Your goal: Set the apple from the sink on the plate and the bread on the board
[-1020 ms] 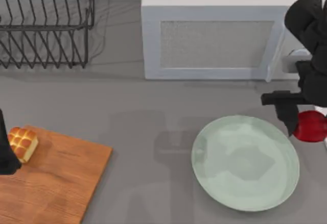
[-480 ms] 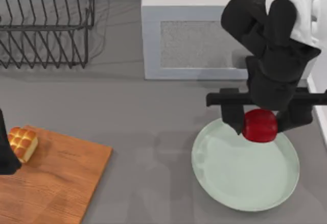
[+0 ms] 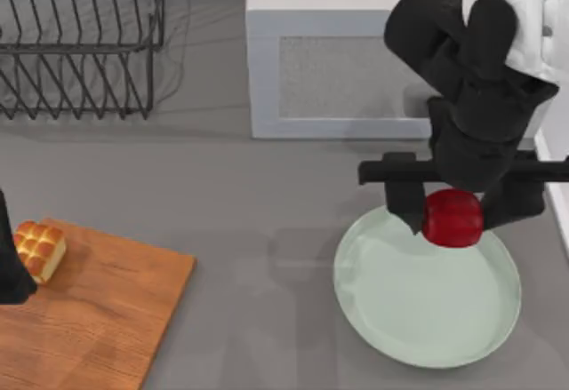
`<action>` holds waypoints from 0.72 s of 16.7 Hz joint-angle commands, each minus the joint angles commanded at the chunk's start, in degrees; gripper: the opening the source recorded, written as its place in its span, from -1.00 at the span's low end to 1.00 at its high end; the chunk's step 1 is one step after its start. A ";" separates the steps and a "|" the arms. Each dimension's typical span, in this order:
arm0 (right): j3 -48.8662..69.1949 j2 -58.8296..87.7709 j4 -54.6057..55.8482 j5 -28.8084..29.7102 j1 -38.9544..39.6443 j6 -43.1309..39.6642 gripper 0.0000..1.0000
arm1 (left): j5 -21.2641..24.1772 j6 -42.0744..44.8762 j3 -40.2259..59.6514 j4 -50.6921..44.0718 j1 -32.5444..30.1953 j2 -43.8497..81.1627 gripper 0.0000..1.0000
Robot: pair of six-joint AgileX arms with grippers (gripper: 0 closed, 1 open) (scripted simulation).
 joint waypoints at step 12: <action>0.00 0.00 0.00 0.00 0.00 0.00 1.00 | 0.00 0.00 0.00 0.00 0.00 0.00 1.00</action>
